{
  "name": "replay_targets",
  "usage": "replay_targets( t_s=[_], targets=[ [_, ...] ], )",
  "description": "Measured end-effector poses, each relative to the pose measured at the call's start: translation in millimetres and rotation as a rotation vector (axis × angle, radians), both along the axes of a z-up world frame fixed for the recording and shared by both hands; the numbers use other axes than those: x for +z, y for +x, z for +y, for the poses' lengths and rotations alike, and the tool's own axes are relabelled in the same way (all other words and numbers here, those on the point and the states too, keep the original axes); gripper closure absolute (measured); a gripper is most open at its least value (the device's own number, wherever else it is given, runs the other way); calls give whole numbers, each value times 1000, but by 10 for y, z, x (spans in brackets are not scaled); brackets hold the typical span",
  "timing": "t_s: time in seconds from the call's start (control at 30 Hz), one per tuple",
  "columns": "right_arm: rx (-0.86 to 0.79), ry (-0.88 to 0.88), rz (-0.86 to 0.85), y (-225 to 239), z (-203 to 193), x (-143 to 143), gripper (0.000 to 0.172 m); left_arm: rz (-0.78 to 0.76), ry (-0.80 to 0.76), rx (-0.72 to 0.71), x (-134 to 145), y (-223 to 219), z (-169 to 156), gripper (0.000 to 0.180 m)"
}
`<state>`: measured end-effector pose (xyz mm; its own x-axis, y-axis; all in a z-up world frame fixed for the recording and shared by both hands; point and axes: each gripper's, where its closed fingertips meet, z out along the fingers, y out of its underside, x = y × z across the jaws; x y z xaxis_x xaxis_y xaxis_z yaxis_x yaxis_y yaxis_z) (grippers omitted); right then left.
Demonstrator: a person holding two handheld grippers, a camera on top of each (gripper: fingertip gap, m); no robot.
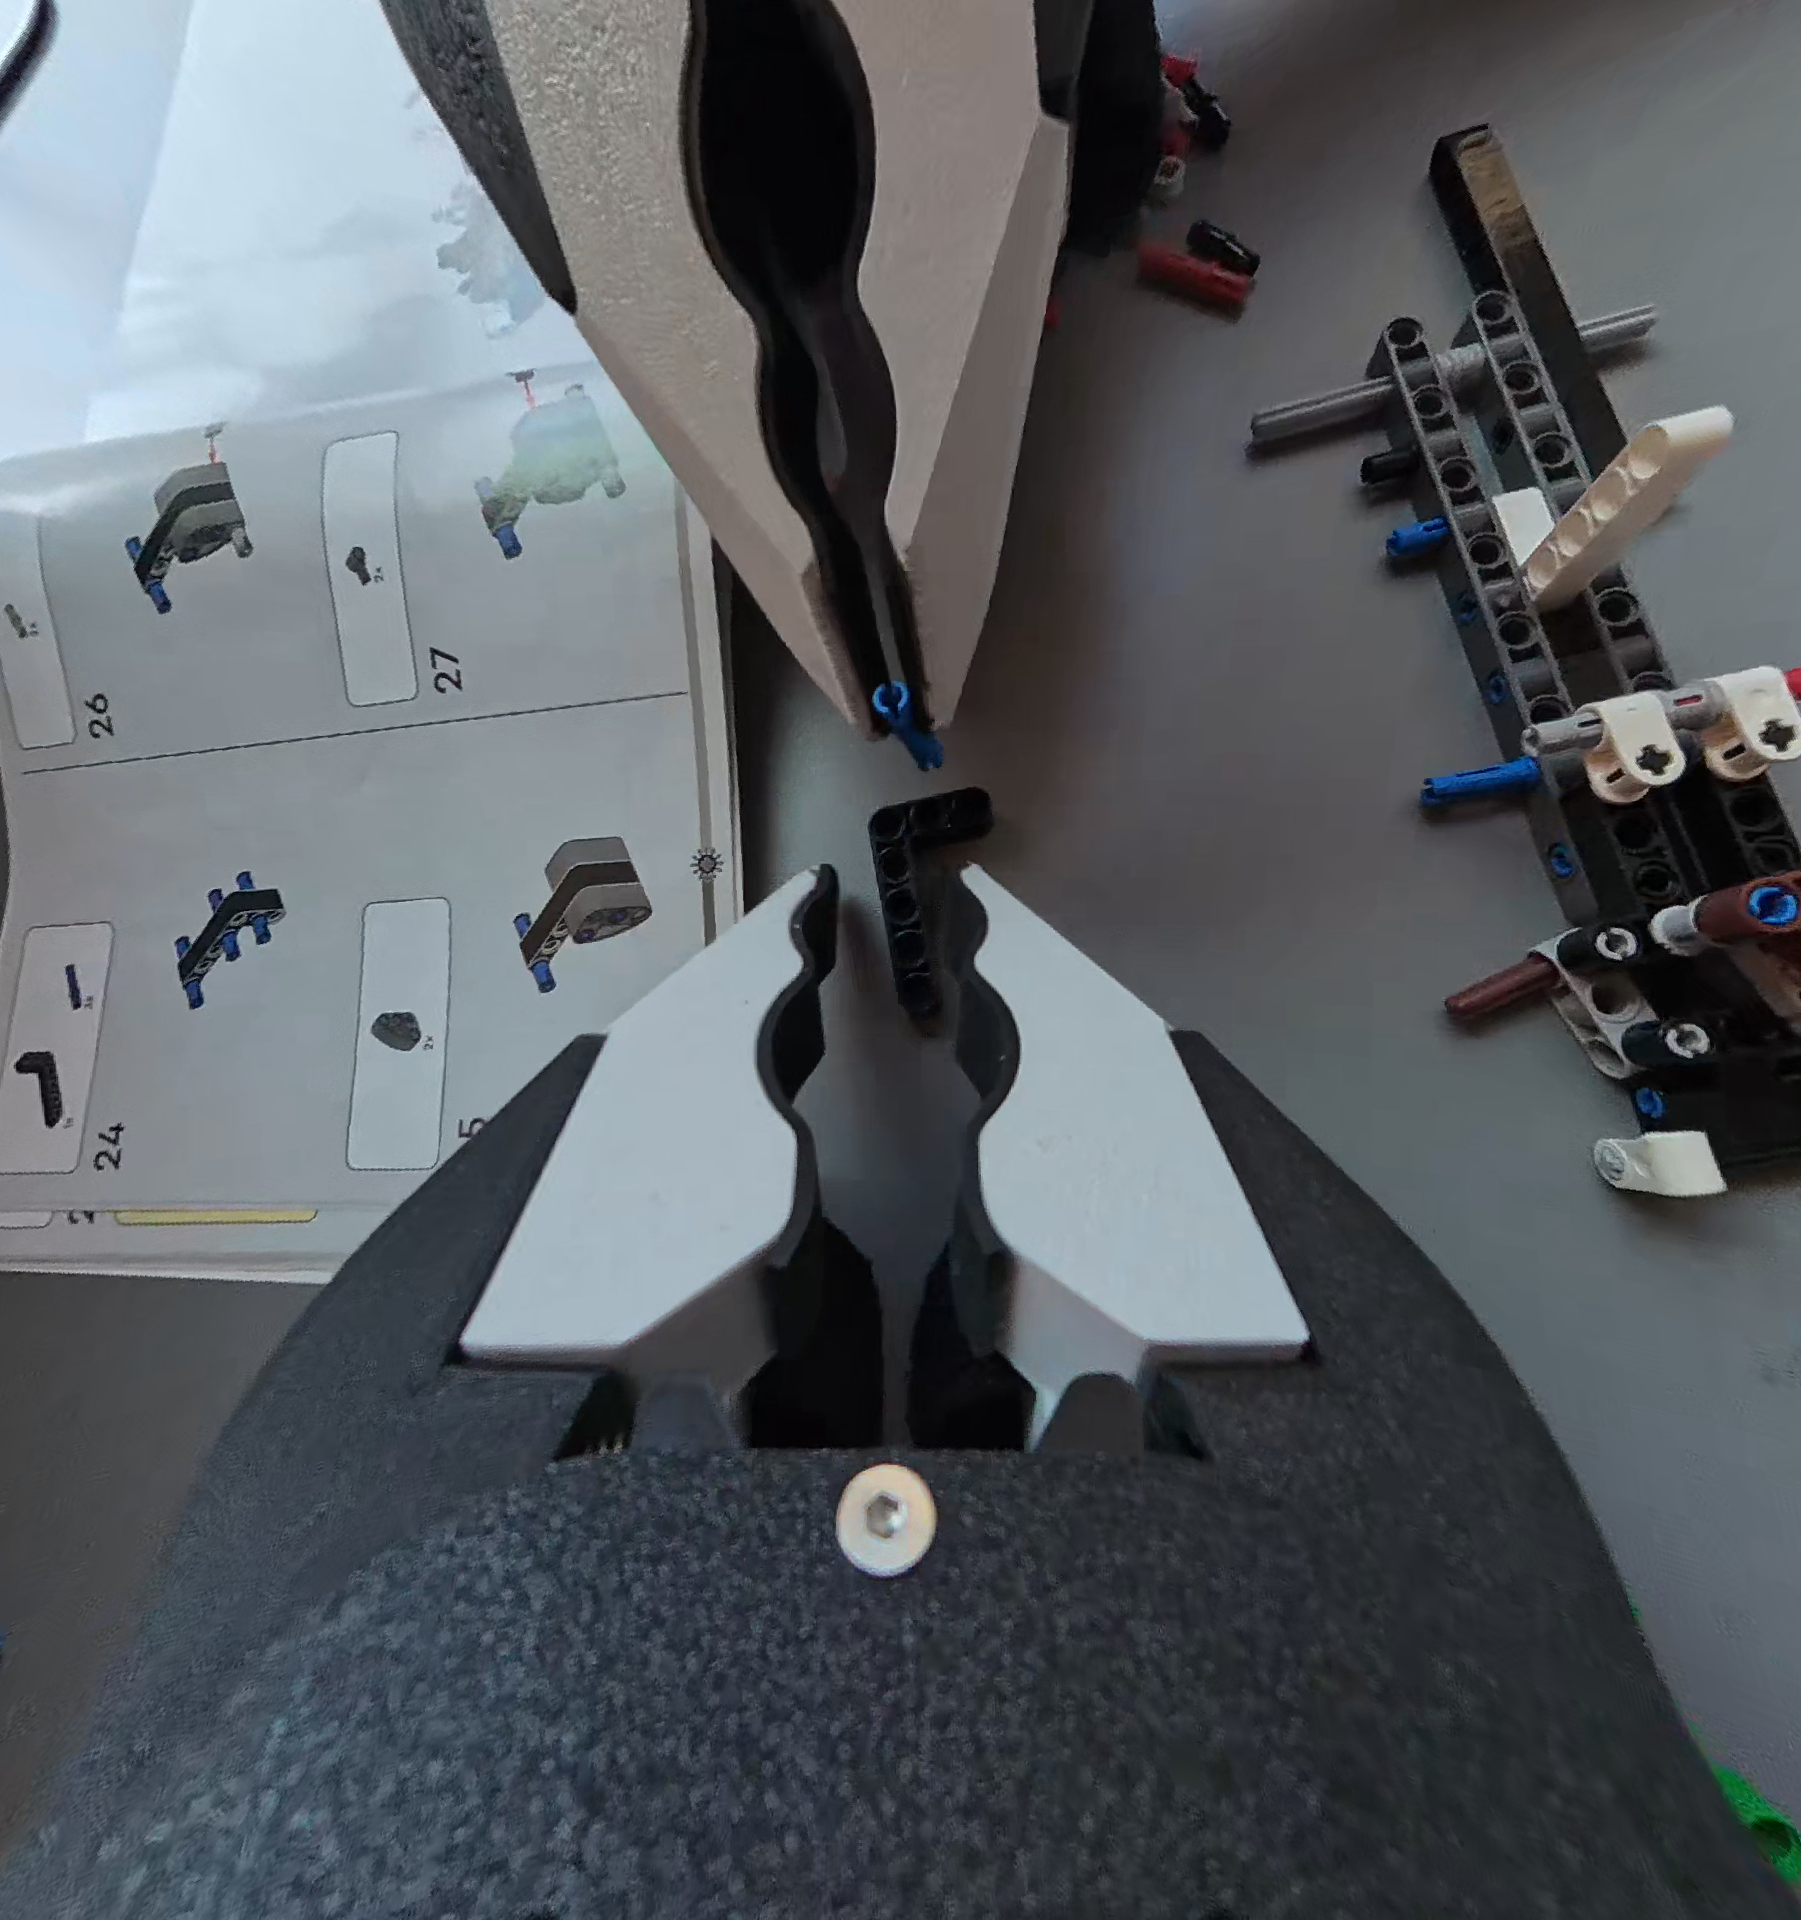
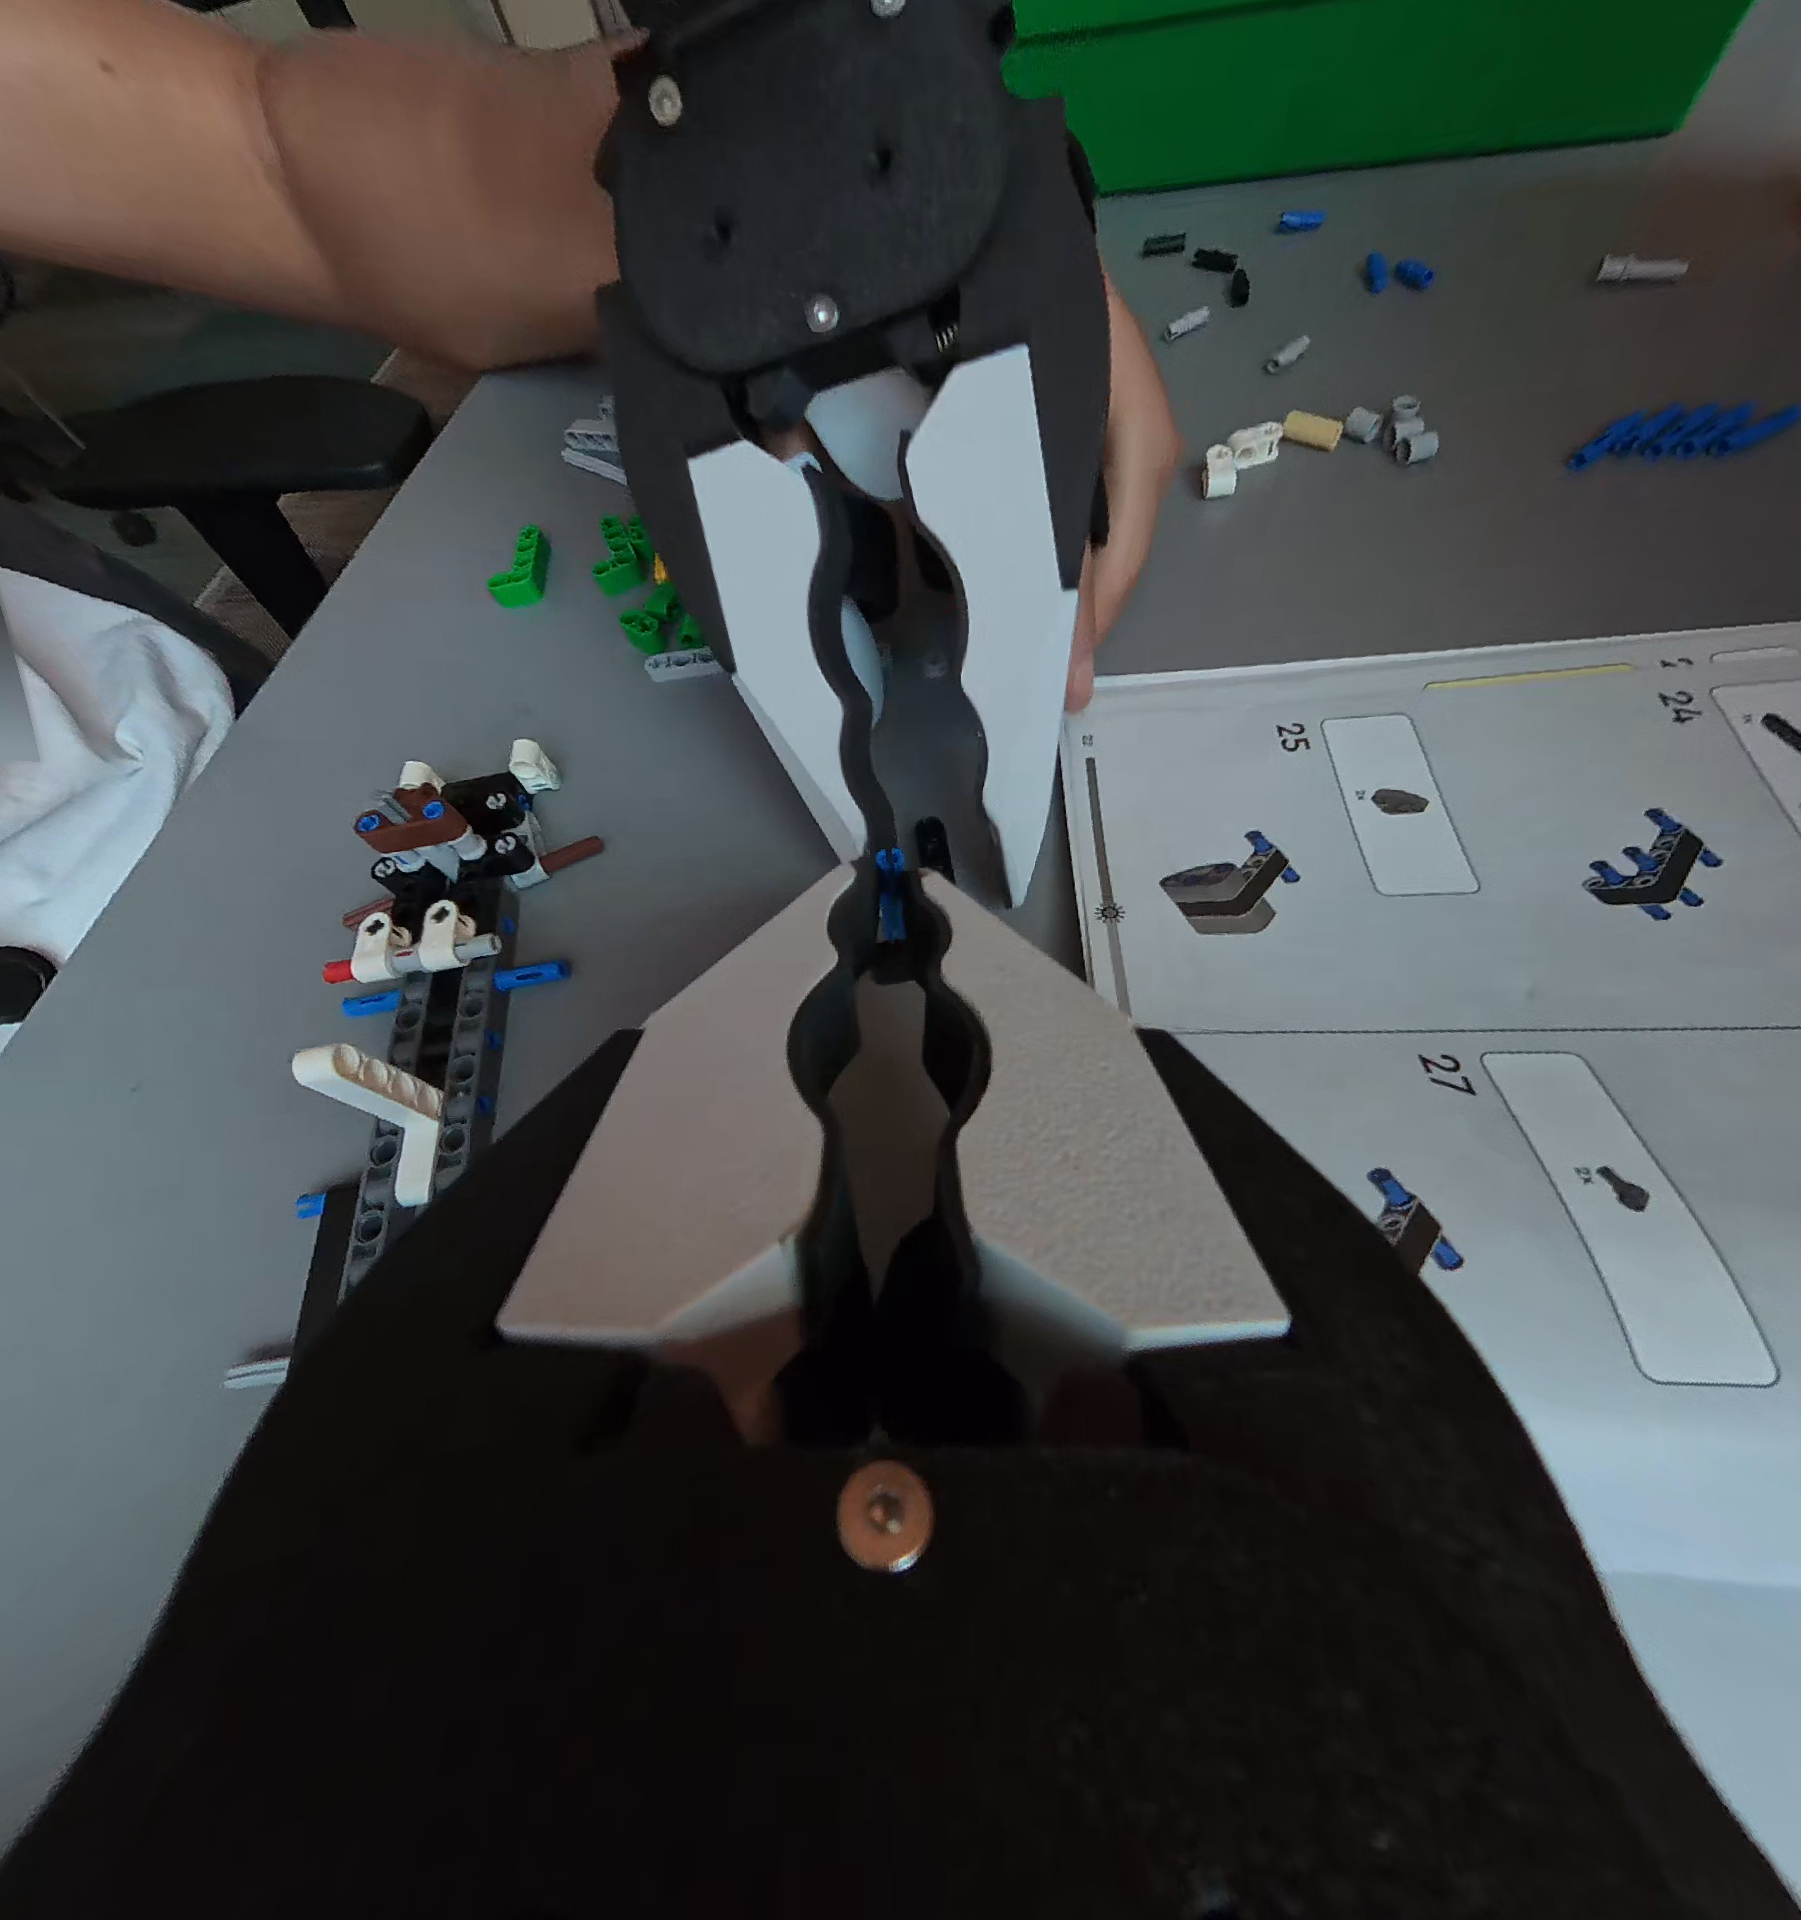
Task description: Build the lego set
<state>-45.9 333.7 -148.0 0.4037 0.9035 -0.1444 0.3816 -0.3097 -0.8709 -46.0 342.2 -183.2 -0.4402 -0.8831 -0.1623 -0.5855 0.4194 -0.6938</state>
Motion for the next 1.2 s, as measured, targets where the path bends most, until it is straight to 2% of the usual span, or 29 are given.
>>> replay_targets(
  t_s=[0.03,0.07,0.37,0.8,1.1,1.2],
  targets=[
    [5,4,12,-8,3,22,168,6,-5,-6,-8,9,-11,172],
    [5,-8,5,-7,9,6,168,10,-8,-6,-14,15,-12,174],
    [-9,-47,-98,-42,56,-170,168,-14,-33,-3,-16,10,-12,174],
    [-39,-53,-139,-25,60,-183,168,-9,-42,-4,-19,7,-15,174],
    [-13,22,-164,-14,30,-174,168,-3,-53,-10,-18,7,-15,174],
    [34,124,-177,-20,14,-170,168,0,-58,-11,-18,5,-16,174]
  ],
)
